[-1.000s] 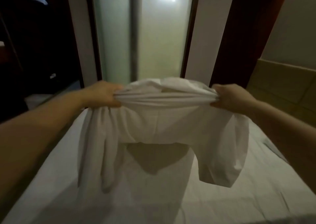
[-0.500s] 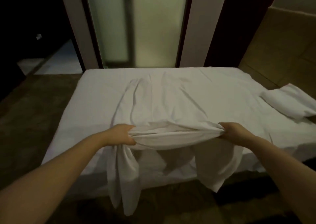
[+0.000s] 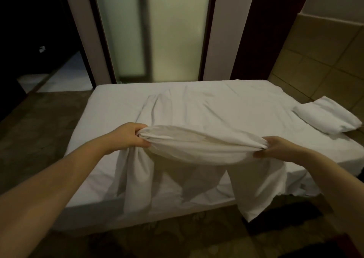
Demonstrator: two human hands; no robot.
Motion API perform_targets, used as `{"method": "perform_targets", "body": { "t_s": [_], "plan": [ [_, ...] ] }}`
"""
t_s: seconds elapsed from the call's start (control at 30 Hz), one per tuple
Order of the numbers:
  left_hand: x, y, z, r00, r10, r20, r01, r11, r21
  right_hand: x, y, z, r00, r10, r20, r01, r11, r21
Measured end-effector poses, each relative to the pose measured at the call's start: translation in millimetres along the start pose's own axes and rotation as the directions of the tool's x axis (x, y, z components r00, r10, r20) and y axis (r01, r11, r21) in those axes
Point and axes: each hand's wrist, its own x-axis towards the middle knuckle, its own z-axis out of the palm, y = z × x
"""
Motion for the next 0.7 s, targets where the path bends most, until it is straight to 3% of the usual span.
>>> {"method": "perform_targets", "body": {
  "t_s": [0.13,0.2,0.4,0.5,0.6,0.7],
  "plan": [
    [-5,22,-15,0.999,0.035,0.007,-0.036,0.998,0.058,-7,0,-11,0.926,-0.185,-0.329,0.114,0.968,-0.225],
    [-7,29,-22,0.998,0.047,-0.029,-0.043,0.991,0.127,-10,4,-12,0.892,-0.232,-0.388,0.109,0.943,-0.314],
    [-24,27,-38,0.978,0.113,-0.174,-0.055,0.950,0.307,-31,15,-17,0.916,-0.162,-0.367,-0.013,0.902,-0.431],
    [-35,26,-40,0.965,0.164,-0.206,-0.095,0.946,0.309,-44,12,-24,0.917,-0.206,-0.342,0.045,0.905,-0.424],
    [-49,29,-45,0.979,0.136,-0.153,-0.100,0.970,0.221,-60,2,-28,0.915,-0.235,-0.327,0.132,0.942,-0.310],
    [-64,26,-53,0.997,0.071,-0.017,-0.068,0.986,0.149,-76,-7,-31,0.961,-0.151,-0.230,0.102,0.972,-0.212]
  ]
}}
